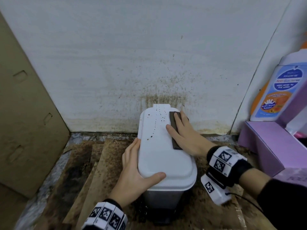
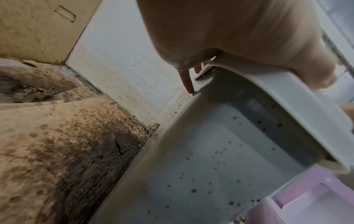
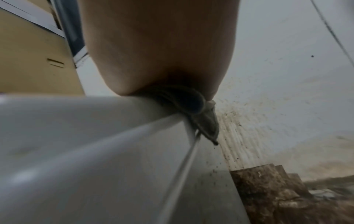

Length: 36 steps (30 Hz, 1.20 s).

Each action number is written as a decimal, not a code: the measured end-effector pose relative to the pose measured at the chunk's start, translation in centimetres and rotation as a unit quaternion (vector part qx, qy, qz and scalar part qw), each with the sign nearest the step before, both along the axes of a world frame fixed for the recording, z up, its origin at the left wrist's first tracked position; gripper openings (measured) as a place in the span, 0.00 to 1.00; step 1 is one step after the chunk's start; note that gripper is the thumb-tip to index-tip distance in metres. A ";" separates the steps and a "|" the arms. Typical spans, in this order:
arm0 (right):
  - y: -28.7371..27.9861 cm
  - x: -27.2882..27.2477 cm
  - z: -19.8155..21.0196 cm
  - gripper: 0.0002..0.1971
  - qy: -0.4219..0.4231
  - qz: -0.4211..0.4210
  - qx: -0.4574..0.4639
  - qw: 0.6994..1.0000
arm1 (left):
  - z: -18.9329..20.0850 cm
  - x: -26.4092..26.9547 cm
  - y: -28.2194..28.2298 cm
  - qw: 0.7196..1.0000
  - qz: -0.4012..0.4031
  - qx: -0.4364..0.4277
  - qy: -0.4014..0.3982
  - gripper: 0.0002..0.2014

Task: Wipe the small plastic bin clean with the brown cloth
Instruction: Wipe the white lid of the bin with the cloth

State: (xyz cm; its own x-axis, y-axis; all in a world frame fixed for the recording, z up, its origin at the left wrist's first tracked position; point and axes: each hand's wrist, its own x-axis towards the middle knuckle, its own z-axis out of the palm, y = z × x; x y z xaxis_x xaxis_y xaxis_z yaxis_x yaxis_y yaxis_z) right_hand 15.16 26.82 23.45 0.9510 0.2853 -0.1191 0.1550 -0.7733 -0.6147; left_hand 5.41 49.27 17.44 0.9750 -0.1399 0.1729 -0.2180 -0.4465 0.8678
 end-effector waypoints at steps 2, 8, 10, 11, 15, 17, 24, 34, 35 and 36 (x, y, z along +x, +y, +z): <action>0.2 -2.3 -0.4 0.47 -0.020 0.003 -0.006 1.000 | 0.1 0.0 -0.1 1.000 0.001 0.002 -0.003 0.58; 0.9 -8.6 -1.2 0.45 -0.075 -0.004 -0.026 0.997 | 0.1 -0.2 -0.1 1.000 -0.005 0.005 0.003 0.57; 1.3 -9.6 -1.3 0.45 -0.089 -0.012 -0.037 0.995 | 0.3 -0.2 -0.2 1.000 -0.010 0.007 0.010 0.57; 1.5 -9.9 -1.3 0.45 -0.095 -0.017 -0.040 0.995 | 0.3 -0.1 -0.1 1.000 -0.012 0.012 0.016 0.58; 2.3 -10.0 -1.1 0.43 -0.108 -0.035 -0.057 0.992 | 0.1 0.3 1.1 0.999 -0.022 0.033 0.035 0.58; 2.7 -9.8 -1.0 0.44 -0.114 -0.039 -0.077 0.990 | 0.2 0.3 1.6 0.999 -0.030 0.002 0.043 0.50; 4.6 -9.5 -1.1 0.51 -0.147 -0.040 -0.147 0.977 | 0.9 0.1 1.8 0.989 -0.020 -0.110 0.101 0.40; 10.6 -9.5 -1.2 0.53 -0.157 0.017 -0.141 0.977 | 1.0 0.0 1.9 0.978 -0.011 -0.170 0.125 0.38; 10.9 -9.4 -1.2 0.53 -0.148 0.016 -0.130 0.980 | 1.1 -0.1 1.9 0.977 -0.006 -0.176 0.119 0.36; 11.0 -9.3 -1.1 0.53 -0.136 0.016 -0.119 0.983 | 1.2 0.0 1.8 0.976 0.000 -0.185 0.117 0.35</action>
